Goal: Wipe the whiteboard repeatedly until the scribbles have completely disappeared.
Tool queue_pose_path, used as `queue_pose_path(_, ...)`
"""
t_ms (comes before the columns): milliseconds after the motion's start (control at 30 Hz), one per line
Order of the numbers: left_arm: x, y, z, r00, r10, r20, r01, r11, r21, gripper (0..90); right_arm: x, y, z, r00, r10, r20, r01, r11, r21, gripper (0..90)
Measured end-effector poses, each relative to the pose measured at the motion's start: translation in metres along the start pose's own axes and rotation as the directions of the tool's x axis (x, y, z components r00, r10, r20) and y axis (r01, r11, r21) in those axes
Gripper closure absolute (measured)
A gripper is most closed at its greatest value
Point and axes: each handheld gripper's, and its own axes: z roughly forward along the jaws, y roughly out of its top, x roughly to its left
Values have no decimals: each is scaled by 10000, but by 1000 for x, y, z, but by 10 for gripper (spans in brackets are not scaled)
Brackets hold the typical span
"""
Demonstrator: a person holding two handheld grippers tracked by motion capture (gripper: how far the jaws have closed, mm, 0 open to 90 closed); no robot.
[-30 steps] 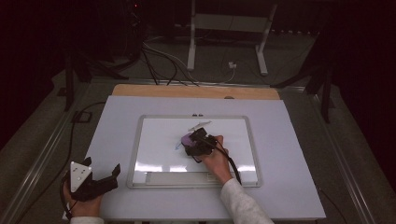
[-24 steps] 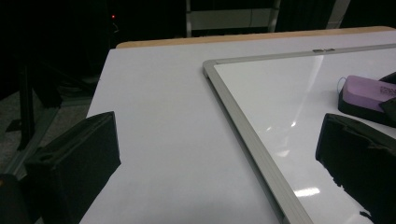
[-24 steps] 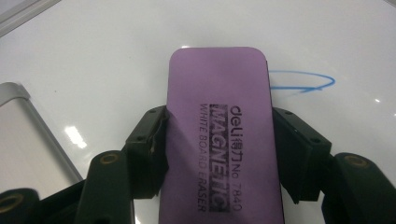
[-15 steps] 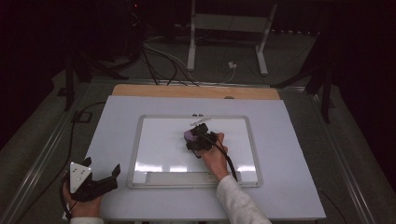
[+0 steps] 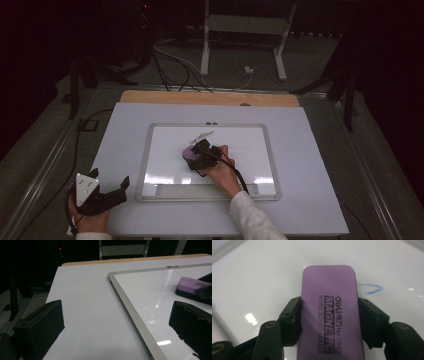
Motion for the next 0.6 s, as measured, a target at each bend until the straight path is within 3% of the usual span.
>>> queue_pose_path(67,0,0,0,10000,-15,-5,15,10000,0,5,-10,1,1,9971,544,538,-542,9985,-49,413)
queue_pose_path(100,1,0,-1,10000,-17,-7,17,10000,-1,5,-18,0,1,9912,940,933,-933,9956,-115,413)
queue_pose_path(167,1,0,-1,10000,-23,14,23,10000,-4,5,-29,-1,0,9809,1483,1261,-1472,9889,-178,413)
queue_pose_path(367,1,0,0,10000,-4,12,4,10000,7,5,-35,-1,-2,9837,1462,1049,-1468,9892,-15,404)
queue_pose_path(500,1,0,0,10000,-39,9,39,10000,12,5,-36,-4,-1,9892,1322,632,-1332,9910,122,315)
queue_pose_path(600,1,0,0,10000,-28,6,28,10000,26,5,-36,-4,-4,9896,1358,465,-1357,9907,-57,298)
